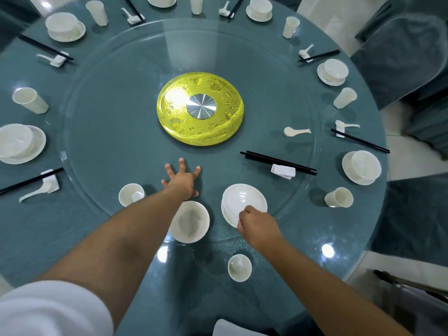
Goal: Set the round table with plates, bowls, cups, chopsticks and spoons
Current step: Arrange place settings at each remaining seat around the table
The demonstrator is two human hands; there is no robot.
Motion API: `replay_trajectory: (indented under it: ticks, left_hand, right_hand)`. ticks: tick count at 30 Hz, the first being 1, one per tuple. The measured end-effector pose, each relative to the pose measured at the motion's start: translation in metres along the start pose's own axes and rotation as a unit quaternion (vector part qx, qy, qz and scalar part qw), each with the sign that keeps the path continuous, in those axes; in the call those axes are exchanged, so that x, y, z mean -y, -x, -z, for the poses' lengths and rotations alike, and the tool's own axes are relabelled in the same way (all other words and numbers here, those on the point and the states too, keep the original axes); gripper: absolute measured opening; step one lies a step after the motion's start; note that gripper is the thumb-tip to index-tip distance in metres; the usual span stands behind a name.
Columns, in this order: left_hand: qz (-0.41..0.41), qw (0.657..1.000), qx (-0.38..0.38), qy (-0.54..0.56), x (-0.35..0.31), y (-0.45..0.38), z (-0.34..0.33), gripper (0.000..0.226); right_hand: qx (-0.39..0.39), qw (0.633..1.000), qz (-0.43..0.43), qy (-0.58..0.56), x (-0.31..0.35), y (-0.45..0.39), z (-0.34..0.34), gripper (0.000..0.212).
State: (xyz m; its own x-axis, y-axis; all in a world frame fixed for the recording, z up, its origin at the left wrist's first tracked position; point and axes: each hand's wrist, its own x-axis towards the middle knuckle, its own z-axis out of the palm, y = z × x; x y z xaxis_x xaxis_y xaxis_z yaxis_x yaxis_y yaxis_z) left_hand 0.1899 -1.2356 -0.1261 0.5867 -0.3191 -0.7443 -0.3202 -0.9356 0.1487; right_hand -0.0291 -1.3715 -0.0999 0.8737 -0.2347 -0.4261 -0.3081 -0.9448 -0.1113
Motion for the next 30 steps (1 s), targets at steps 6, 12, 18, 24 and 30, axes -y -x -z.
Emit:
replay_trajectory:
  ticks: [6, 12, 18, 24, 30]
  left_hand:
    - [0.015, 1.000, 0.001, -0.012, -0.007, 0.010, 0.001, 0.089]
    - [-0.006, 0.994, -0.109, 0.001, -0.040, 0.023, 0.003, 0.041]
    - [-0.153, 0.977, -0.148, 0.016, -0.112, 0.054, -0.026, 0.037]
    - [-0.256, 0.958, -0.130, -0.007, -0.179, 0.089, -0.077, 0.031]
    - [-0.280, 0.957, -0.056, -0.055, -0.213, 0.111, -0.131, 0.024]
  right_hand:
    - [0.016, 0.999, -0.028, -0.012, -0.012, 0.007, -0.005, 0.017]
    - [-0.051, 0.995, -0.048, -0.075, -0.037, 0.029, -0.013, 0.008]
    - [-0.111, 0.977, -0.136, -0.119, -0.088, 0.080, -0.037, 0.007]
    - [-0.106, 0.956, -0.216, -0.170, -0.122, 0.136, -0.072, 0.011]
    - [-0.067, 0.947, -0.240, -0.202, -0.132, 0.147, -0.100, 0.015]
